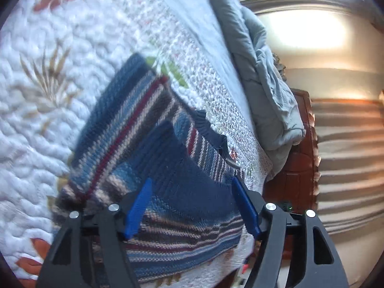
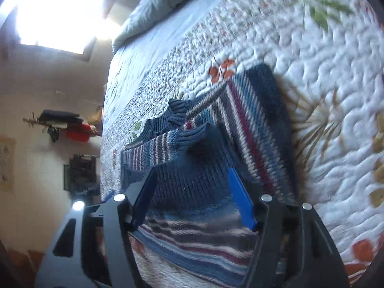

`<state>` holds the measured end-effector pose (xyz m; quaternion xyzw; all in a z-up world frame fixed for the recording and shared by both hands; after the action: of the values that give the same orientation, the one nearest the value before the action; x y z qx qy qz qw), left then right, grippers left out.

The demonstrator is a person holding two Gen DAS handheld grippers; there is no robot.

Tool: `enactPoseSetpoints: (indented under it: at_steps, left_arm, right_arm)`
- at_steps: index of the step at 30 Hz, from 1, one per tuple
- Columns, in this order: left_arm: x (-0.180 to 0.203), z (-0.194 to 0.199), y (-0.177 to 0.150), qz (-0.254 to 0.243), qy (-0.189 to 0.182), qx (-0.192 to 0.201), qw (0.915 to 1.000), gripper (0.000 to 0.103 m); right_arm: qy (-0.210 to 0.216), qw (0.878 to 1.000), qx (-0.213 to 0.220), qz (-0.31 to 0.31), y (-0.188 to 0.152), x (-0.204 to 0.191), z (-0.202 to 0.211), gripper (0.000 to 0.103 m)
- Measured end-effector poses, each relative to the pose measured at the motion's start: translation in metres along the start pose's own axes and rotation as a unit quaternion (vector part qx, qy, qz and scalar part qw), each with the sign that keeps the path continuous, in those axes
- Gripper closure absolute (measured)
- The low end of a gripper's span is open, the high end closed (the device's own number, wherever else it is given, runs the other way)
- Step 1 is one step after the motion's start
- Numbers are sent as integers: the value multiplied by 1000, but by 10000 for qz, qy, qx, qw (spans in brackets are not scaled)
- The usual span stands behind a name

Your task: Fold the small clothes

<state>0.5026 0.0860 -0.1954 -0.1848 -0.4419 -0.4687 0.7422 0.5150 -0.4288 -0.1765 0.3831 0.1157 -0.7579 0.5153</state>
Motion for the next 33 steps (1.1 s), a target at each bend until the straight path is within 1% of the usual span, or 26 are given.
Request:
enactPoseSetpoints:
  at_steps: [1,2,4,6,8,9,12,16,18,19,20,21,22,23,24,26,29,33]
  left_arm:
    - [5,2,2,-251,81,11,9997,30]
    - [11,1,4,-588,269,-3,9979,29]
    - [16,-5,8,-966,457,-99,9942,27]
    - [21,-17,12,-1434,687,-223,9870,26]
    - [21,-33,15,-1746,781,-493,9803,26]
    - [20,-41,16,-1812,863,-598,9778,26]
    - [12,-62,20,-1982,1067,-890,9703,26]
    - [7,-77,22,-2162,1205,-1059,9631,26]
    - [9,-82,22,-2286,1230,-1124,9591,28]
    - [10,-84,21,-2371,1276,-1151,9562,32]
    - [12,-84,19,-2504,1347,-1183,9514,41]
    - [14,-84,17,-2586,1362,-1238,9483,69]
    - [15,-84,15,-2673,1424,-1290,9443,77]
    - [16,-83,13,-2743,1442,-1269,9423,79]
    - [18,-83,11,-2803,1435,-1281,9404,85]
    - [23,-81,6,-2961,1397,-1238,9367,89]
    - [28,-80,3,-3073,1158,-1145,9376,90]
    - [20,-84,4,-3008,1205,-1078,9399,90]
  right_arm:
    - [-8,10000,36,78,2,1,4,44]
    - [-37,9998,56,189,5,2,9,45]
    - [-102,9993,-6,370,7,2,11,50]
    - [-264,9976,-137,629,9,3,6,54]
    - [-374,9959,-234,784,9,1,-4,55]
    - [-405,9951,-323,840,10,2,-10,56]
    - [-485,9937,-413,919,15,4,-26,56]
    - [-673,9906,-590,1032,19,6,-49,56]
    - [-665,9890,-711,1109,18,2,-56,56]
    - [-675,9873,-781,1208,15,-1,-58,56]
    - [-685,9860,-808,1284,13,-3,-57,57]
    - [-721,9849,-830,1340,11,-5,-57,61]
    - [-770,9830,-856,1431,8,-6,-54,63]
    - [-770,9823,-851,1479,8,-8,-51,63]
    - [-746,9823,-828,1509,7,-10,-47,64]
    - [-647,9830,-804,1521,5,-14,-41,65]
    - [-514,9840,-819,1495,4,-13,-37,65]
    - [-561,9835,-836,1505,3,-11,-46,66]
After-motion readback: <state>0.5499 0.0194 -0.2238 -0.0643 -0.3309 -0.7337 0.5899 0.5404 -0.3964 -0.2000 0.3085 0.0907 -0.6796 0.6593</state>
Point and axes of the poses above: each gripper's, at about its wrist camera, not at the fingertips, and z roughly against the way its jaws point, x to its right, y to its top, the point moved 2 cm from there along -z, roughly the way its jaws point, and after that the axes turned 8 degrees about x, right-handed, at the moved point
